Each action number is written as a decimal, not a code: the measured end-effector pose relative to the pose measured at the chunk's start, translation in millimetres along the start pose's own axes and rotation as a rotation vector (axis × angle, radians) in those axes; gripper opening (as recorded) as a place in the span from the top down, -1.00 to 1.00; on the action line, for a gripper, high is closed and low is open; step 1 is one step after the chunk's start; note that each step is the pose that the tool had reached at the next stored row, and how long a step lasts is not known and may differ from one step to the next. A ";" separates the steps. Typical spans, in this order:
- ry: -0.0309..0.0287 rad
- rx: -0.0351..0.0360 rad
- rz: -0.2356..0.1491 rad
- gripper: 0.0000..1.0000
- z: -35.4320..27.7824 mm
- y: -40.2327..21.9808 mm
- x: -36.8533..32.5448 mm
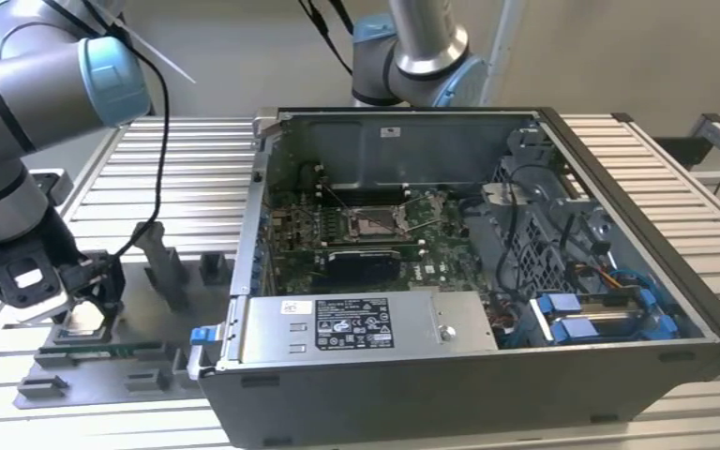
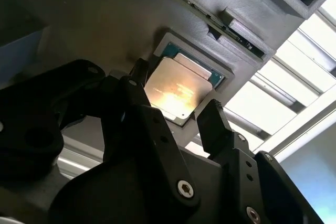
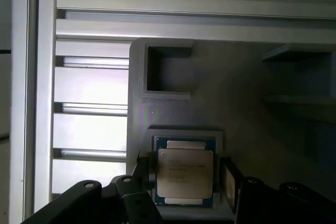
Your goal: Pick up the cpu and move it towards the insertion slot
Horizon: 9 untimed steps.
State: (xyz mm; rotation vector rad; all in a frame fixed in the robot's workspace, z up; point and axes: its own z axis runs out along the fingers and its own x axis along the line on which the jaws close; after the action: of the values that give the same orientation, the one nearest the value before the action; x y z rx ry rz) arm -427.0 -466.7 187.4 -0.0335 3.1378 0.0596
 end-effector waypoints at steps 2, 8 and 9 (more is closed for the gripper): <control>0.0001 0.0000 -0.001 -1.00 0.6 0.0 0.0; 0.0001 0.0000 -0.001 -1.00 0.9 0.0 0.0; 0.0001 0.0000 -0.001 -1.00 1.0 0.0 0.0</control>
State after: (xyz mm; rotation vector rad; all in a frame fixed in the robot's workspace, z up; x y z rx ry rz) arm -427.0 -466.7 186.5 -0.0358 3.1378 0.0596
